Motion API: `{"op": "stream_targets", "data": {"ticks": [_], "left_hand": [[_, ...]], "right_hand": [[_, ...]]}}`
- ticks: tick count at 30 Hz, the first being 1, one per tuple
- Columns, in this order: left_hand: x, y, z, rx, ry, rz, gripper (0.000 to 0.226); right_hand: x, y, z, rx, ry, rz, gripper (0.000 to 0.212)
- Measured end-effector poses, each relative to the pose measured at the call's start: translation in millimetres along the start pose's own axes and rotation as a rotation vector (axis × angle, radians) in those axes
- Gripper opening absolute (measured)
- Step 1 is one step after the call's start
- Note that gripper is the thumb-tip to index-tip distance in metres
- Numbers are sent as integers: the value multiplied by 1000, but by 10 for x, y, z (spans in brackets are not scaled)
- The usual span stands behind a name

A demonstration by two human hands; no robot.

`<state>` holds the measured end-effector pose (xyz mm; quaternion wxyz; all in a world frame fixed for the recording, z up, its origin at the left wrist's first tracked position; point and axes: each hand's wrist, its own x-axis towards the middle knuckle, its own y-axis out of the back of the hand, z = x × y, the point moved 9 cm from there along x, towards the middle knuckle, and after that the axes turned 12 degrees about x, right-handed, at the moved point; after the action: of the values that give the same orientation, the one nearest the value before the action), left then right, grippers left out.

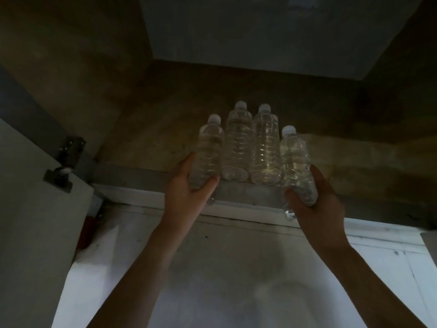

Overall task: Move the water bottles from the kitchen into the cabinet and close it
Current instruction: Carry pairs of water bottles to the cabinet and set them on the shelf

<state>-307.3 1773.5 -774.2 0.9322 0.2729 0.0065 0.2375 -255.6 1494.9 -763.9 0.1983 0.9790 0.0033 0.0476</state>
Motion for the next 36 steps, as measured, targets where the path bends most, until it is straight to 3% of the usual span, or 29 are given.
{"op": "stream_targets", "data": {"ticks": [3,7,11,17,25,29,36], "left_hand": [[139,-46,24,-7,-1,-15,45],[315,-102,-49,42,31,-28,53],[386,-143,-34,96,-1,-62,54],[44,147,356,581,-90,-108,49],[-596,1182,2140,939,-285,-233,45],[-832,1813,3313,915,-273,-387,48],[-1076,3068,5742,901,-268,-478,52]], "right_hand": [[95,-49,-52,23,22,-15,36],[257,-82,-112,10,65,-7,46],[357,-114,-110,26,96,-20,43],[89,56,-406,-348,138,-62,57],[-537,953,-2038,-595,85,-176,48],[-727,1642,-3211,-610,22,-227,49],[-918,2961,-5597,-609,-19,-201,35]]}}
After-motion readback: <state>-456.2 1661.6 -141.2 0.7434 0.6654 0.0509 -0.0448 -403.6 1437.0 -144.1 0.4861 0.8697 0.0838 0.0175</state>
